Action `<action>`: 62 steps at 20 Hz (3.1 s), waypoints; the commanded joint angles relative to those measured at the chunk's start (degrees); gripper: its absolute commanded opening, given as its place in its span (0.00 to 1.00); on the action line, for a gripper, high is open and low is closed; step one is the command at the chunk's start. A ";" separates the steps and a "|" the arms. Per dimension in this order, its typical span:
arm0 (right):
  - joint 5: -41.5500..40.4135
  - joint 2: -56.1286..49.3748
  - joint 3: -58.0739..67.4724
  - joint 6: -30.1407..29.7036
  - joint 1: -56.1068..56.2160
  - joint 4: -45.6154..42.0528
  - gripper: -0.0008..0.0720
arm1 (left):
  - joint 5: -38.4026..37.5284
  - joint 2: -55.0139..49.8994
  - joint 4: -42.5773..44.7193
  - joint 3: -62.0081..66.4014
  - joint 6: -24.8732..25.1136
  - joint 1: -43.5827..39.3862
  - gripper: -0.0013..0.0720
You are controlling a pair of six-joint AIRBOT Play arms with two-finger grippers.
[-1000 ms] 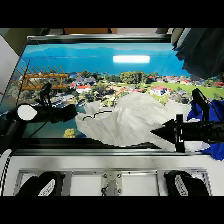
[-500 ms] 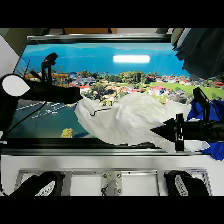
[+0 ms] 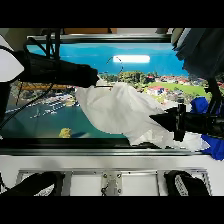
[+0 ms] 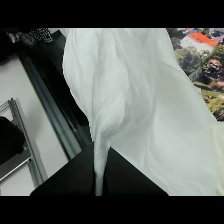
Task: Fold the clothes and pants, and hang the long-sleeved shirts on hangers.
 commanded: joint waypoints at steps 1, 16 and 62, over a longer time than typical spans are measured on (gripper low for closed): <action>-7.41 0.02 0.07 -0.52 4.11 2.14 0.01 | -0.70 -3.06 2.51 9.33 -1.25 -5.60 0.03; -23.43 0.00 0.04 -0.94 13.22 2.80 0.02 | -3.48 -6.49 11.85 16.52 -2.54 -11.82 0.68; -61.00 -0.68 17.57 -6.49 -47.25 -3.52 0.01 | 11.67 13.33 12.46 -13.11 -2.29 2.16 0.03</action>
